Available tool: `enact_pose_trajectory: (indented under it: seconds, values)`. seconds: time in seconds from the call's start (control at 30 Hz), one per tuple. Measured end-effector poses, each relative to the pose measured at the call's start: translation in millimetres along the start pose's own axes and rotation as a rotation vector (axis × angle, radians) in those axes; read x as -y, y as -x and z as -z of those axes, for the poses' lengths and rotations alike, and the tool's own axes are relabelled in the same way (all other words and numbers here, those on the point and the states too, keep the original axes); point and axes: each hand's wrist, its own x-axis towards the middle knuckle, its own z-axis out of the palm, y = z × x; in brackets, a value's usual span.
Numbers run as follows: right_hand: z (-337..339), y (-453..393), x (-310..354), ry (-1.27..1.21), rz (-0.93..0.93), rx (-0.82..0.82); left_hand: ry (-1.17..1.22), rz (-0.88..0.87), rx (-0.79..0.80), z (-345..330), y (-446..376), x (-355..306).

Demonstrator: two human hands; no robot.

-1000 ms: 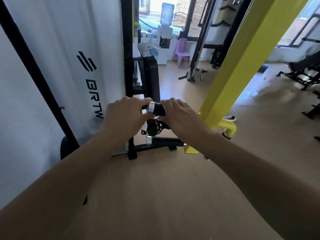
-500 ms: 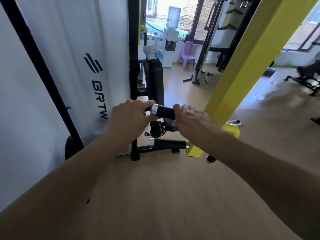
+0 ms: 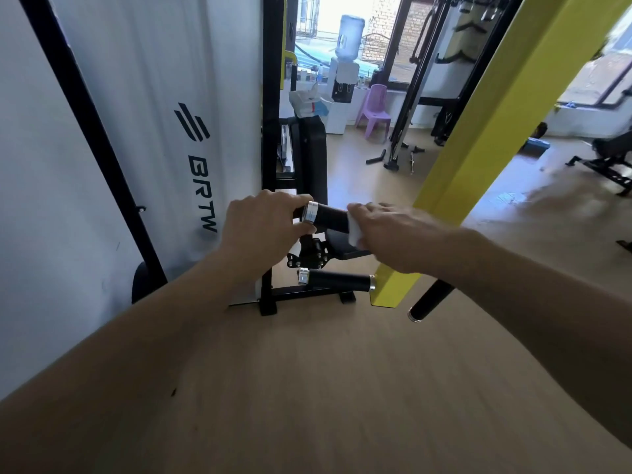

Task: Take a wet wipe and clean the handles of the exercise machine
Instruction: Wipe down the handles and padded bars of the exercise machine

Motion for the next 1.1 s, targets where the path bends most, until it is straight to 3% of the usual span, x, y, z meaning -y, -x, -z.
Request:
enact_pose_trajectory:
  seconds: [0.1, 0.17, 0.37, 0.53, 0.63, 0.73, 0.83, 1.1]
  values:
    - [-4.4, 5.1, 1.8, 0.141, -0.096, -0.011, 0.008, 0.008, -0.01, 0.7, 1.8, -1.1]
    - [-14.3, 3.9, 4.9, 0.093, -0.094, -0.074, 0.015, 0.0, -0.019, -0.6, 3.3, -1.7]
    - [-29.6, -9.3, 13.5, -0.061, 0.091, -0.293, 0.019, -0.001, -0.003, -0.7, 1.7, 3.1]
    - [-21.0, -26.1, 33.7, -0.108, 0.2, -0.315, -0.024, -0.019, -0.017, 6.1, 3.9, -0.6]
    - [-18.9, -12.0, 24.7, -0.051, 0.021, -0.236, -0.022, -0.024, -0.025, 6.4, 5.7, 1.4]
    - [-16.2, 5.7, 9.5, 0.26, -0.173, -0.099, -0.007, -0.017, -0.015, 5.9, 6.6, 1.2]
    - [-19.9, 13.6, 12.0, 0.555, -0.227, -0.022, -0.003, -0.012, -0.025, 2.6, 7.9, -1.4]
    - [-29.0, 4.2, 17.1, 0.298, -0.14, -0.237, 0.057, -0.02, 0.008, 0.9, 2.8, 2.4]
